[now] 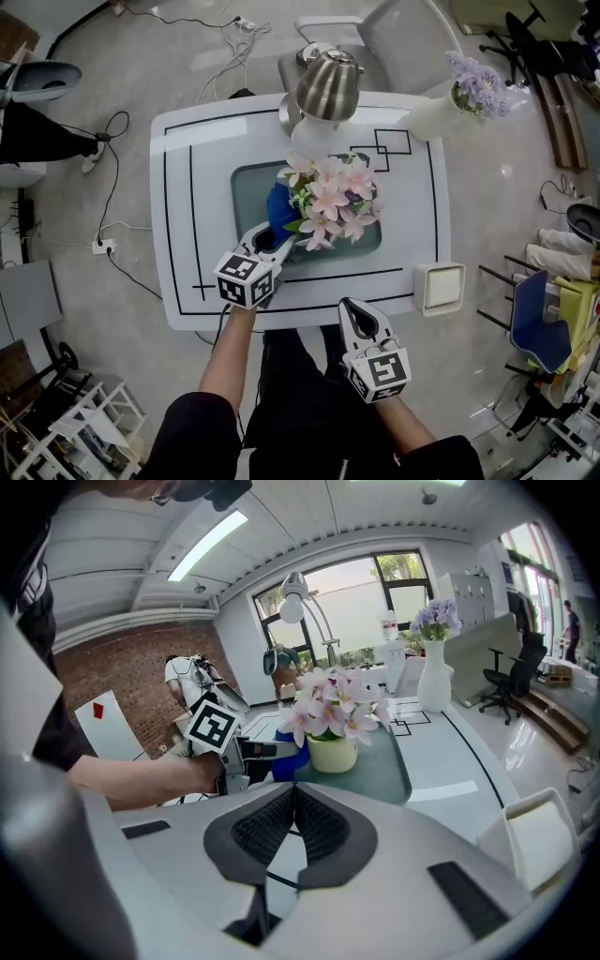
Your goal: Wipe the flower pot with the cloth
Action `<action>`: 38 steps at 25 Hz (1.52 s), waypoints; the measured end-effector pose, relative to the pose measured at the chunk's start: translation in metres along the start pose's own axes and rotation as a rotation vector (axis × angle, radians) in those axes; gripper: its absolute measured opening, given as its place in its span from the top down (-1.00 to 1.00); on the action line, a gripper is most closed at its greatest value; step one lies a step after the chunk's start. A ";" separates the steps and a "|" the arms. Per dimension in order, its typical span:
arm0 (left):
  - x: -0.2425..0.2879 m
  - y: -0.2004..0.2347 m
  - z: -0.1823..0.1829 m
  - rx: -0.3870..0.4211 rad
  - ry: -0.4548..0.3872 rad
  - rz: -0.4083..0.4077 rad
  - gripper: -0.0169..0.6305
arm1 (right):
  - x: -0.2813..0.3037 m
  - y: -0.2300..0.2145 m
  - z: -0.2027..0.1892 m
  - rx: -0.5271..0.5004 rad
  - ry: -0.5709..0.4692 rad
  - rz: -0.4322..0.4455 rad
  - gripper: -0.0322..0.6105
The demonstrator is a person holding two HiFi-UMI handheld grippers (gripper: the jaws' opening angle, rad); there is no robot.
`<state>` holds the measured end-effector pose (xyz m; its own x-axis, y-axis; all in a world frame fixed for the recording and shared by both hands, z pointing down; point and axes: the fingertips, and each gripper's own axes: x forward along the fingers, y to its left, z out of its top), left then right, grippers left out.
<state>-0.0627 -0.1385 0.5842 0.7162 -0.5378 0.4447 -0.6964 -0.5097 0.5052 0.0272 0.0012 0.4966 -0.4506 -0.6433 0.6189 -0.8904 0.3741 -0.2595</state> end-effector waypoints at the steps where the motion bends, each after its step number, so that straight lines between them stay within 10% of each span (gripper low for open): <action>1: 0.000 -0.002 -0.004 -0.013 -0.004 0.014 0.45 | -0.004 -0.006 -0.002 -0.004 0.004 0.002 0.87; 24: 0.022 -0.077 -0.038 -0.188 -0.111 0.199 0.45 | -0.061 -0.094 -0.028 0.054 -0.019 -0.002 0.87; 38: 0.104 -0.170 -0.013 -0.181 -0.156 0.016 0.45 | -0.085 -0.136 -0.035 0.084 -0.034 -0.031 0.87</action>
<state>0.1312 -0.0990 0.5544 0.6798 -0.6491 0.3413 -0.6780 -0.3789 0.6298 0.1890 0.0283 0.5046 -0.4231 -0.6770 0.6022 -0.9057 0.2973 -0.3021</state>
